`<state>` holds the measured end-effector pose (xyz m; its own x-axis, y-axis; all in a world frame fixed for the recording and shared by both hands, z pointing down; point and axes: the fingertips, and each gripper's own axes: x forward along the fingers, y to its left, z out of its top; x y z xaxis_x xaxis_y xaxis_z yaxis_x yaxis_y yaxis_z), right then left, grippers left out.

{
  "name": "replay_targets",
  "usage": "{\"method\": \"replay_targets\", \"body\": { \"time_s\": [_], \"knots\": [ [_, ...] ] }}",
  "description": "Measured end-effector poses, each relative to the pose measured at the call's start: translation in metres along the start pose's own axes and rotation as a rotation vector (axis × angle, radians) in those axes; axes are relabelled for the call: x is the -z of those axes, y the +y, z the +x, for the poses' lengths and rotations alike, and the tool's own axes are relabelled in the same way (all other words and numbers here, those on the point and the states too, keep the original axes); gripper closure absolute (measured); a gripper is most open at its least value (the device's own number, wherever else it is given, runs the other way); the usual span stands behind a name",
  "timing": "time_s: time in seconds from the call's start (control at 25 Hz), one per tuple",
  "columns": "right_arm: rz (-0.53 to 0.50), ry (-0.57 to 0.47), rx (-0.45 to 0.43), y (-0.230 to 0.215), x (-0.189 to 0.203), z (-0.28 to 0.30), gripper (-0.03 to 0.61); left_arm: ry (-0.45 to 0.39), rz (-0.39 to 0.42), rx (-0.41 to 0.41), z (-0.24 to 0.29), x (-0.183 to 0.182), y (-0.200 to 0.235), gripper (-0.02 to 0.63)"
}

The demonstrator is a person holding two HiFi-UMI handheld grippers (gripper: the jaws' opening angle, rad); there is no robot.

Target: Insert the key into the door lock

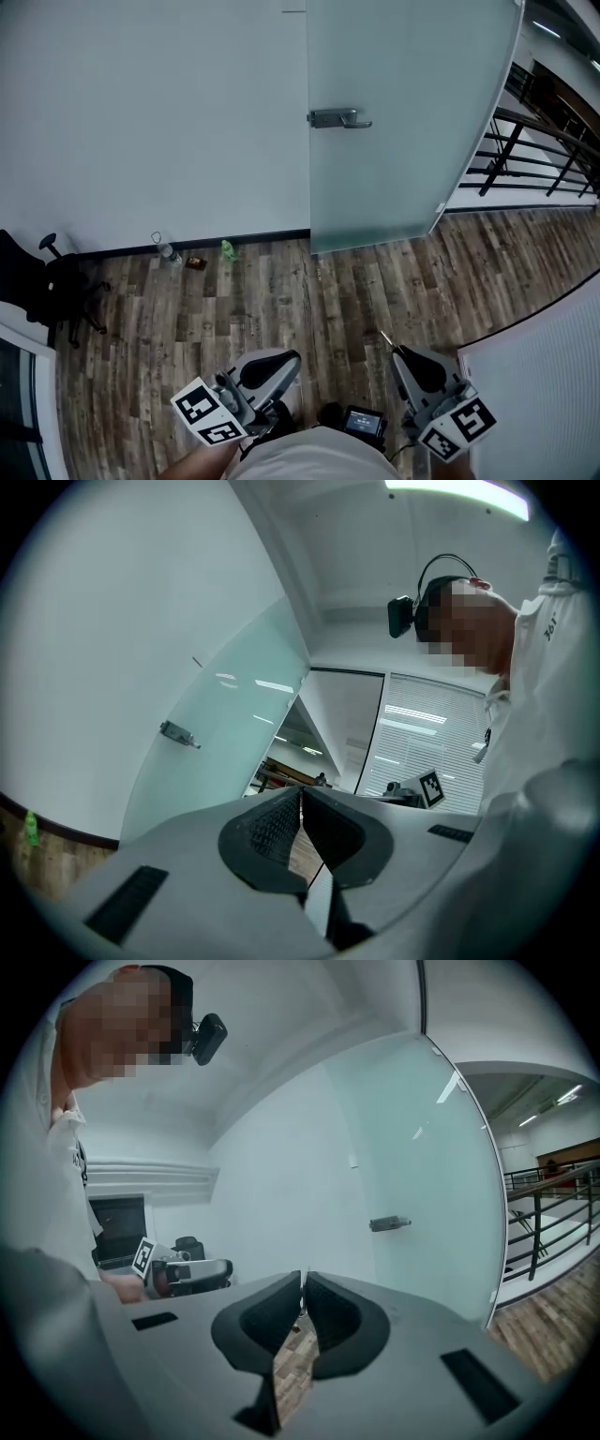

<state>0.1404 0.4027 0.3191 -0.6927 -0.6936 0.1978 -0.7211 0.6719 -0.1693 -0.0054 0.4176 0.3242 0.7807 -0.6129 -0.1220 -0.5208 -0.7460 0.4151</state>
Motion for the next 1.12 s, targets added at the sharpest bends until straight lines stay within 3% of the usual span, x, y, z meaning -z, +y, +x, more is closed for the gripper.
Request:
{"method": "replay_targets", "body": {
  "time_s": [0.28, 0.72, 1.12],
  "knots": [
    [0.016, -0.002, 0.056, -0.031, 0.001, 0.0, 0.555, -0.014, 0.034, -0.07, 0.01, 0.001, 0.005, 0.595],
    [0.015, 0.007, 0.052, -0.073, -0.003, 0.011, 0.555, -0.025, 0.018, -0.162, 0.033, 0.012, 0.018, 0.595],
    [0.047, 0.029, 0.062, -0.102, -0.001, 0.045, 0.555, -0.002, -0.008, -0.179, 0.049, 0.012, 0.05, 0.595]
  ]
}}
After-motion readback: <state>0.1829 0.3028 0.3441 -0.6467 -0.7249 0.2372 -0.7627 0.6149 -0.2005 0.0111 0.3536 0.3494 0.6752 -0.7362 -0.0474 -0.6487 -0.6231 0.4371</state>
